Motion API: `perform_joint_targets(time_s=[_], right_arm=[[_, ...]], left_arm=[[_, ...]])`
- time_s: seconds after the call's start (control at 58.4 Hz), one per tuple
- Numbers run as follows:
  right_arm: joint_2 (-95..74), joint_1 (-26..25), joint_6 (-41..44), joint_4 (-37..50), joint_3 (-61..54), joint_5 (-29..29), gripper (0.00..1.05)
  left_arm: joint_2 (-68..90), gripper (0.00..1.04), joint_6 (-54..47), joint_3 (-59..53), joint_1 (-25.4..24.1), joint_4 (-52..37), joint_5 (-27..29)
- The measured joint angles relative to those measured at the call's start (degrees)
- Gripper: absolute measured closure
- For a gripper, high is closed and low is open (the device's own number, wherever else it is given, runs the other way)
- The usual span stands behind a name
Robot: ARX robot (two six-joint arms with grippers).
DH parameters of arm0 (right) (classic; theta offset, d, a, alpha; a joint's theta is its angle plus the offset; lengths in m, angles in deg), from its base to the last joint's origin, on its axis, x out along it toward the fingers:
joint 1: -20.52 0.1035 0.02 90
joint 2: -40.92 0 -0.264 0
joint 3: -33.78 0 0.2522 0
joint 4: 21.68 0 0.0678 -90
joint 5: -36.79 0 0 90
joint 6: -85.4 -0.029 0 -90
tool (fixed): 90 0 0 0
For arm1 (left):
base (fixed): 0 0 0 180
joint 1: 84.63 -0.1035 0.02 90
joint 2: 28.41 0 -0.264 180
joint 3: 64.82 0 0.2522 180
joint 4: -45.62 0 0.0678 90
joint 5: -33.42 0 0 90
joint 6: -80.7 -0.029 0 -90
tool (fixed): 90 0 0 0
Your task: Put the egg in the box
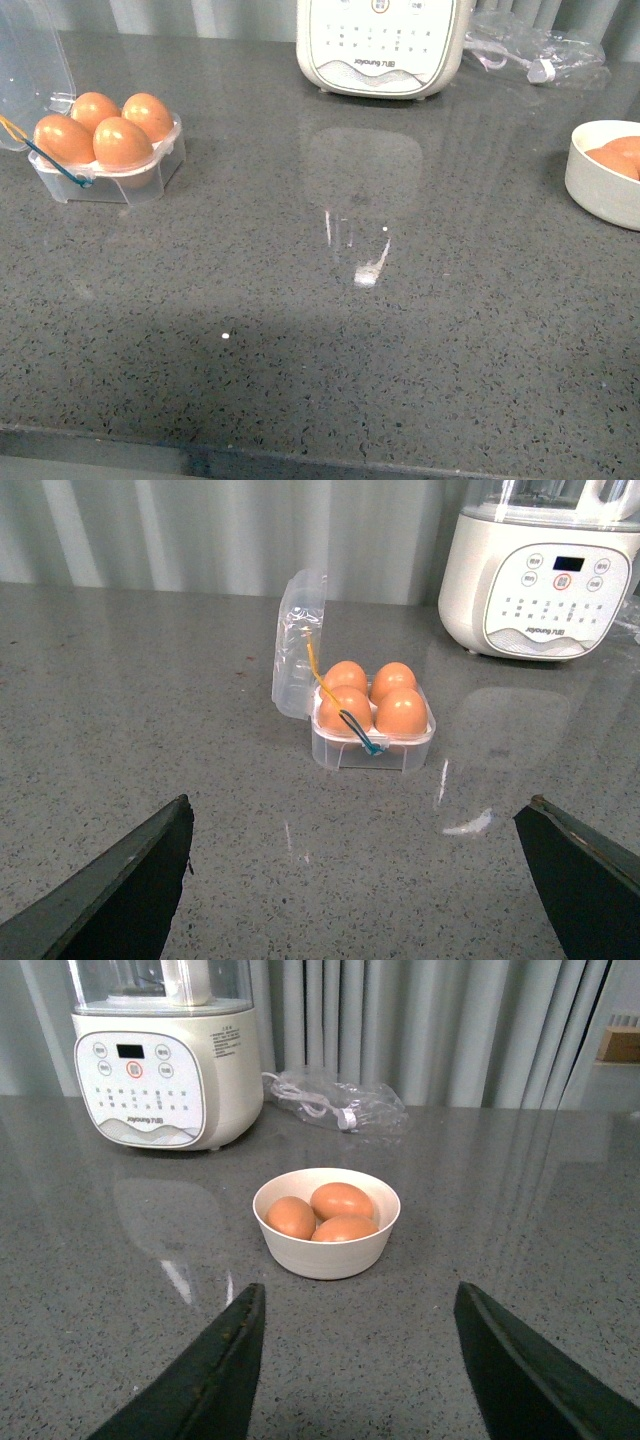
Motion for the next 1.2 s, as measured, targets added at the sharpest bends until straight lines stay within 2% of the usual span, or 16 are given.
perform_joint_targets(time_s=[0.257,0.514,0.531,0.634,0.668,0.891,0.977,1.028,1.2], right_arm=[[0.00,0.00,-0.04,0.00,0.00,0.00,0.05],[0.00,0.00,-0.07,0.00,0.00,0.00,0.07],[0.00,0.00,-0.07,0.00,0.00,0.00,0.07],[0.00,0.00,-0.07,0.00,0.00,-0.02,0.07],[0.00,0.00,-0.07,0.00,0.00,-0.02,0.07],[0.00,0.00,-0.07,0.00,0.00,-0.02,0.07],[0.00,0.00,-0.07,-0.02,0.00,-0.02,0.07],[0.00,0.00,-0.07,-0.02,0.00,-0.02,0.07],[0.00,0.00,-0.07,-0.02,0.00,-0.02,0.07]], left_arm=[[0.00,0.07,0.00,0.00,0.00,0.00,0.00],[0.13,0.07,0.00,0.04,0.07,0.13,0.39],[0.57,0.07,-0.44,0.20,0.37,0.79,1.25],[10.19,0.07,-3.13,5.92,3.72,16.98,14.99],[12.26,0.07,-3.63,6.45,4.09,19.71,17.00],[12.81,0.07,-5.31,6.67,7.45,19.58,22.25],[13.55,0.07,-4.96,7.04,8.00,17.81,20.79],[15.26,0.07,-4.76,7.15,7.32,15.76,17.99],[27.50,0.07,-6.95,10.01,0.61,-0.17,10.23]])
